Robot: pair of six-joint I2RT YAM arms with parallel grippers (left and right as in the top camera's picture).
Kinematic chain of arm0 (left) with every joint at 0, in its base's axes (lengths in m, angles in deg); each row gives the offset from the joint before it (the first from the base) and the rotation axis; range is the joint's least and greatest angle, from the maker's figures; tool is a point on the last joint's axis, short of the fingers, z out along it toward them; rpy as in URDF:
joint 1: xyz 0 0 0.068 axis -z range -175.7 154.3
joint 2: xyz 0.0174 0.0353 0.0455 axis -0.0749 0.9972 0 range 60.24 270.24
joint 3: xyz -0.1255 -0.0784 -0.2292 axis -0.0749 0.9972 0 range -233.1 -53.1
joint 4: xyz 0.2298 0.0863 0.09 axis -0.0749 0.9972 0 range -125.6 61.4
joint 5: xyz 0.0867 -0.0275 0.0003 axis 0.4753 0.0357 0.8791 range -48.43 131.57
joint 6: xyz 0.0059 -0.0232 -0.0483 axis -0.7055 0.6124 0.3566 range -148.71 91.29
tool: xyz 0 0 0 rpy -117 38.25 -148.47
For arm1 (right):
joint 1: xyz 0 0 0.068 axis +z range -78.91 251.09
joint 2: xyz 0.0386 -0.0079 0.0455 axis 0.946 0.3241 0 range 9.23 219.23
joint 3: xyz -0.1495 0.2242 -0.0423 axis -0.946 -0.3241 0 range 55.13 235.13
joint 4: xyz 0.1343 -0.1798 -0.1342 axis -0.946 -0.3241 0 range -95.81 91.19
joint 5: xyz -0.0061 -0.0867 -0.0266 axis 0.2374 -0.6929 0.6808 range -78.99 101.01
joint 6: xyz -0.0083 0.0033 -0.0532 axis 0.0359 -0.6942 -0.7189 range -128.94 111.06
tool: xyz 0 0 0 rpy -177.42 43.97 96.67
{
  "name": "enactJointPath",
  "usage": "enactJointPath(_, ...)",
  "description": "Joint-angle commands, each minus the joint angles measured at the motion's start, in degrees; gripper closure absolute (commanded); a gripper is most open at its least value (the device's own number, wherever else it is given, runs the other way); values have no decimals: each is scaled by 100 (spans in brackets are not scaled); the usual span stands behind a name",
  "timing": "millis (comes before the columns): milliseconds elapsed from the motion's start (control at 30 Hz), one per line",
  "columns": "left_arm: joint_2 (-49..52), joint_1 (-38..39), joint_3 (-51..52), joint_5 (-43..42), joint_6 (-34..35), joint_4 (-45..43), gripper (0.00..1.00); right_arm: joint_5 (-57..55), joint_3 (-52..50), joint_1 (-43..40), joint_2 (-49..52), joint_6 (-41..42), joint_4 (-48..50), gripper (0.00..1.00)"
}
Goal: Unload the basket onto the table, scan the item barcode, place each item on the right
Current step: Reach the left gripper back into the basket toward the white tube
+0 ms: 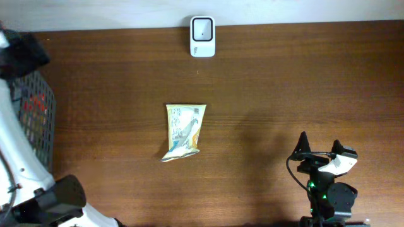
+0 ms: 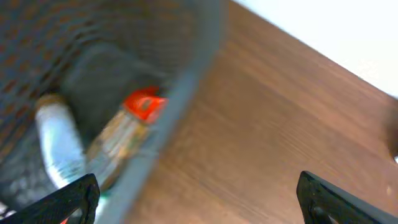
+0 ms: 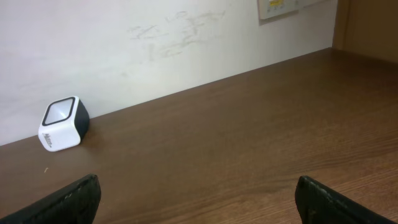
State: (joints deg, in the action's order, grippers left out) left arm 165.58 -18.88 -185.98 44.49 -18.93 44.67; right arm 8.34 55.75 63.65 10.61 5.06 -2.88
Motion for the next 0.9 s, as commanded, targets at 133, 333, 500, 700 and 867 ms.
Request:
enactJointPath(133, -24, -1731, -98, -11, 555, 365, 1, -33, -31, 35, -28, 37, -39, 1)
enactJointPath(333, -24, -1862, -98, 57, 516, 385, 1, -33, -31, 35, -28, 37, -39, 1)
enactJointPath(500, -22, -1862, 168, 57, 516, 339, 1, -31, -31, 35, -28, 37, -39, 1)
enactJointPath(700, -22, -1862, 955, -20, 315, 11, 1, -31, -31, 35, -28, 37, -39, 1)
enactJointPath(867, -22, -1840, 1657, -68, 249, -286, 3, -31, -31, 35, -28, 37, -39, 1)
